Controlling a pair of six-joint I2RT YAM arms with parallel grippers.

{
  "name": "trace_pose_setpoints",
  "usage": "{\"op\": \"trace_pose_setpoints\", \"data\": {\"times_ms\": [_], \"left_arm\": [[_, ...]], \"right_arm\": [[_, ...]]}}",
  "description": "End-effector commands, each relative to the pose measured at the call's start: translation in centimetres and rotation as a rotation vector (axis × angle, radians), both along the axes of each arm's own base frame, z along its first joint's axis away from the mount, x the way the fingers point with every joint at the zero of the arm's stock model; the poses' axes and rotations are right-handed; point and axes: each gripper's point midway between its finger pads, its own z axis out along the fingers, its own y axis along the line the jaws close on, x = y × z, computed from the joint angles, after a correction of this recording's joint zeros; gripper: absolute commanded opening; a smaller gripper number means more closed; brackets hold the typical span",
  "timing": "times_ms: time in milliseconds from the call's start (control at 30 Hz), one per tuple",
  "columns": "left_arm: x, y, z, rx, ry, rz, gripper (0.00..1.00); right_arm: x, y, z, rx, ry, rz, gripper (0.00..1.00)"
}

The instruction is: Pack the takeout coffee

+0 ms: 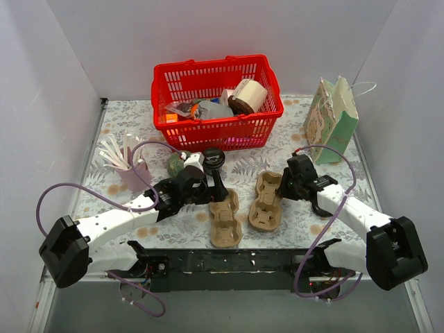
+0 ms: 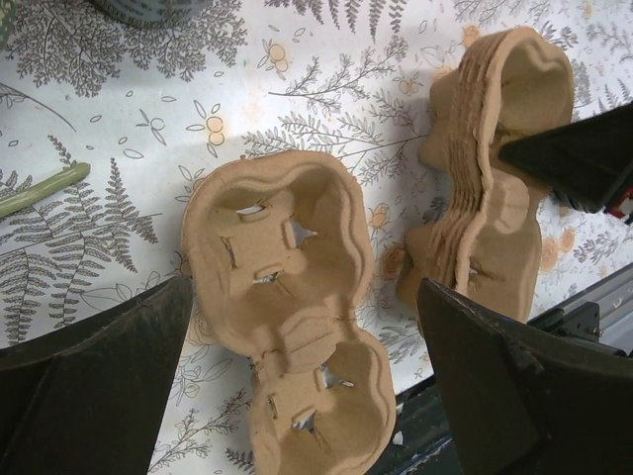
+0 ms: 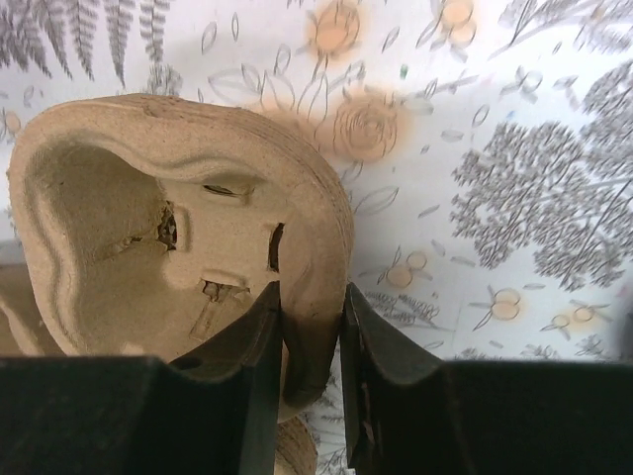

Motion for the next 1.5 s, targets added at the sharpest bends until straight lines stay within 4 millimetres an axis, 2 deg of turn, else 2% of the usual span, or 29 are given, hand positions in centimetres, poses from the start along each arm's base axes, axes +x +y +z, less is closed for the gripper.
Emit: {"op": "trace_pose_setpoints", "data": {"times_ms": [0, 67, 100, 267, 333, 367, 400, 533, 800, 900, 933, 1133, 1233, 1300, 1367, 1433, 1467], "left_arm": [[0.6, -0.1, 3.1, -0.034, -0.066, -0.004, 0.98], [0.6, 0.0, 3.4, -0.034, -0.075, -0.003, 0.98], [0.6, 0.1, 3.6, -0.035, -0.078, -0.003, 0.98], [0.5, 0.3, 4.2, -0.047, -0.090, 0.001, 0.98], [0.5, 0.5, 4.3, -0.048, -0.090, 0.013, 0.98], [0.4, 0.6, 4.6, -0.052, -0.095, 0.014, 0.98], [0.4, 0.7, 4.6, -0.052, -0.095, 0.017, 0.98], [0.6, 1.1, 4.5, -0.041, -0.095, 0.034, 0.98], [0.6, 0.9, 4.1, -0.038, -0.087, 0.031, 0.98], [0.6, 0.6, 4.0, -0.046, -0.079, 0.024, 0.98], [0.6, 0.6, 4.0, -0.044, -0.079, 0.025, 0.98], [0.9, 0.8, 4.2, -0.043, -0.088, 0.034, 0.98], [0.9, 0.6, 4.5, -0.048, -0.089, 0.030, 0.98], [0.9, 0.7, 4.4, -0.046, -0.089, 0.031, 0.98], [0.9, 0.5, 4.5, -0.052, -0.087, 0.028, 0.98], [0.8, 0.3, 4.5, -0.059, -0.080, 0.021, 0.98], [0.8, 0.3, 4.6, -0.065, -0.079, 0.021, 0.98]], "right_arm": [[4.2, -1.4, 2.5, -0.110, -0.110, -0.046, 0.11], [5.4, -2.2, 2.7, -0.147, -0.131, -0.040, 0.12], [6.1, -3.0, 2.3, -0.161, -0.118, -0.060, 0.11], [10.5, -3.1, 3.6, -0.188, -0.201, 0.010, 0.09], [11.8, -3.8, 3.2, -0.214, -0.203, 0.001, 0.09], [12.9, -3.9, 4.1, -0.220, -0.231, -0.007, 0.09], [13.6, -4.2, 3.8, -0.242, -0.234, -0.008, 0.09], [16.9, -4.9, 5.5, -0.318, -0.341, 0.000, 0.10], [23.3, -4.8, 8.1, -0.323, -0.497, -0.011, 0.09], [24.7, -6.1, 8.3, -0.374, -0.495, -0.051, 0.09], [25.3, -6.7, 9.2, -0.394, -0.506, -0.077, 0.09], [26.5, -8.5, 10.3, -0.414, -0.532, -0.125, 0.09], [27.3, -8.6, 11.2, -0.407, -0.575, -0.131, 0.09], [28.6, -8.5, 11.9, -0.409, -0.614, -0.121, 0.09], [29.7, -8.5, 11.6, -0.424, -0.616, -0.112, 0.10], [31.1, -9.0, 13.0, -0.445, -0.641, -0.135, 0.13], [31.5, -9.1, 12.5, -0.454, -0.632, -0.139, 0.14]]}}
